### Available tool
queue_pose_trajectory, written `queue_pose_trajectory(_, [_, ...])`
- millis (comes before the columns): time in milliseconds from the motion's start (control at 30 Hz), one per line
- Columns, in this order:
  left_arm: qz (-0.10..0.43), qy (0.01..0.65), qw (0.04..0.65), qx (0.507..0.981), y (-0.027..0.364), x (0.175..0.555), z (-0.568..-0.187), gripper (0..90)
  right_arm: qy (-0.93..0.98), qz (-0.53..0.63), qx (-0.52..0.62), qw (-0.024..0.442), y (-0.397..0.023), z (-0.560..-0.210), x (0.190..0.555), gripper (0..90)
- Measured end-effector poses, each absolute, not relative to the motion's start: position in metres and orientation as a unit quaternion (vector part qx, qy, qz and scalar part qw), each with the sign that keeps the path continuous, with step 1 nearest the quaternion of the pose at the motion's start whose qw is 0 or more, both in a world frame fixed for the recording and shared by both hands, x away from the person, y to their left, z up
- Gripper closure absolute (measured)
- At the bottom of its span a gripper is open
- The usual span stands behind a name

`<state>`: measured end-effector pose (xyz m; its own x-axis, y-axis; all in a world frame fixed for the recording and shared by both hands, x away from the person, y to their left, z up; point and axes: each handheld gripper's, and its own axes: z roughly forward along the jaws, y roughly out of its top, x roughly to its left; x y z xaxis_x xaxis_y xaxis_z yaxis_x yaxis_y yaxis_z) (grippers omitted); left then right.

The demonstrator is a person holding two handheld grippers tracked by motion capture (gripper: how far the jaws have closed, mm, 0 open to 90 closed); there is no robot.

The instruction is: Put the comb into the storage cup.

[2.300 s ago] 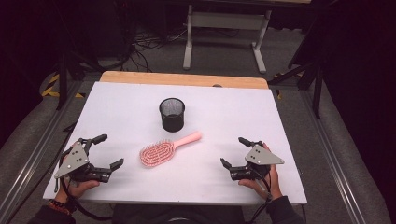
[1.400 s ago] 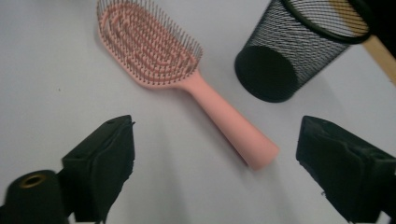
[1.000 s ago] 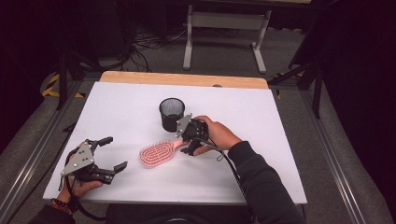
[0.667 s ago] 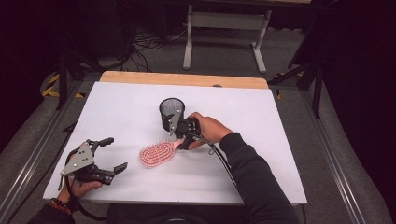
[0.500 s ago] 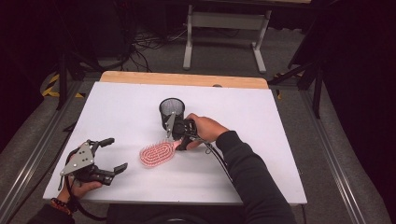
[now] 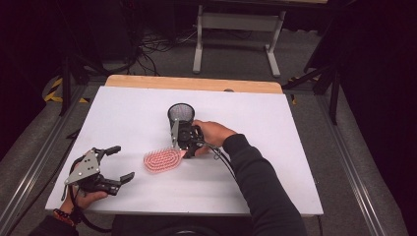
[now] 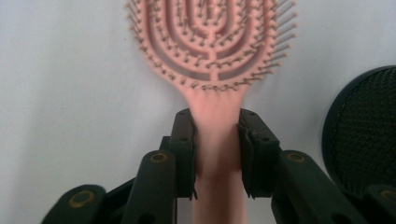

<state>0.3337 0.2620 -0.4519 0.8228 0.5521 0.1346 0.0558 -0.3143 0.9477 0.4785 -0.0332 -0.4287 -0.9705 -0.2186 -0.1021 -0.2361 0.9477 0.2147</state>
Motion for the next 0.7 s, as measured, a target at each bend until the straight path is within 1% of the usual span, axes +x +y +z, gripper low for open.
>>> queue_pose_trajectory(333, [0.232,0.207,0.544,0.779,0.263,0.335,-0.453,6.5,0.977,0.187,-0.092,0.052,-0.054,-0.433,0.476,69.6])
queue_pose_trajectory(500, [0.232,0.214,0.548,0.775,0.264,0.336,-0.453,6.6,0.964,0.245,-0.062,0.083,-0.069,-0.434,0.470,69.6])
queue_pose_trajectory(700, [0.231,0.214,0.556,0.769,0.265,0.336,-0.453,6.1,0.948,0.299,-0.038,0.097,-0.083,-0.429,0.463,69.5])
